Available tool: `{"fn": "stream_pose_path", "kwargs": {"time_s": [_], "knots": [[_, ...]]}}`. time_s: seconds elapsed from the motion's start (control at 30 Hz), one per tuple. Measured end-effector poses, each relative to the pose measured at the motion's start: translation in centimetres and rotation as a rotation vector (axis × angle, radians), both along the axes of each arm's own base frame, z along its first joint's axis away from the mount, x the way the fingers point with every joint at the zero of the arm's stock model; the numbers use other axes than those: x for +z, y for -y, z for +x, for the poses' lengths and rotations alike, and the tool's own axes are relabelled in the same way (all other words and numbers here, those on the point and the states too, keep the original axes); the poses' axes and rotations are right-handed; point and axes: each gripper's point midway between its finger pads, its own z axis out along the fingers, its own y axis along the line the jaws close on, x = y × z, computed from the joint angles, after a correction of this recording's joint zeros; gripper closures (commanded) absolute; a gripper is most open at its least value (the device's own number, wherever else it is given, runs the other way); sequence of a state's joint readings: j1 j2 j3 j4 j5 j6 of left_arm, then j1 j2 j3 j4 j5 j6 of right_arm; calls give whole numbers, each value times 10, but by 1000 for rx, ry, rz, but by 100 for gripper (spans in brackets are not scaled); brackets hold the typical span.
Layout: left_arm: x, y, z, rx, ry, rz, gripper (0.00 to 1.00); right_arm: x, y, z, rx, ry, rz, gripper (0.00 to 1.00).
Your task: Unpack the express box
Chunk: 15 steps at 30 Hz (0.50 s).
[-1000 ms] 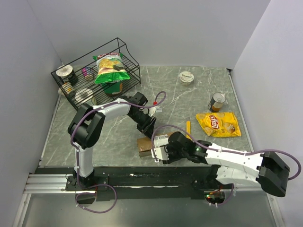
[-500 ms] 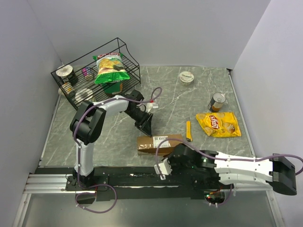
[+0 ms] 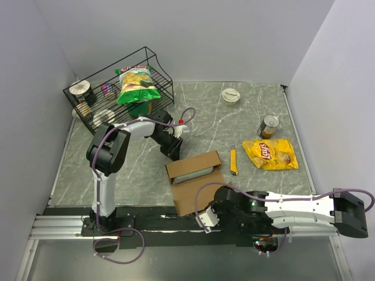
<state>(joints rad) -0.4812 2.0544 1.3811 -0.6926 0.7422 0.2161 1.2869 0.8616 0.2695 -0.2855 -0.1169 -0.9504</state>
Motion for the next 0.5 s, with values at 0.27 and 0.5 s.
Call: {"fn": "stream_pose_path", "kwargs": {"time_s": [0.27,0.5], "knots": [[38,7,22,4,147,-51,4,50,-1,28,-124,64,51,58],[156,10,39,15,483,-192,4,137,-6,62,-314,89,258,54]]}}
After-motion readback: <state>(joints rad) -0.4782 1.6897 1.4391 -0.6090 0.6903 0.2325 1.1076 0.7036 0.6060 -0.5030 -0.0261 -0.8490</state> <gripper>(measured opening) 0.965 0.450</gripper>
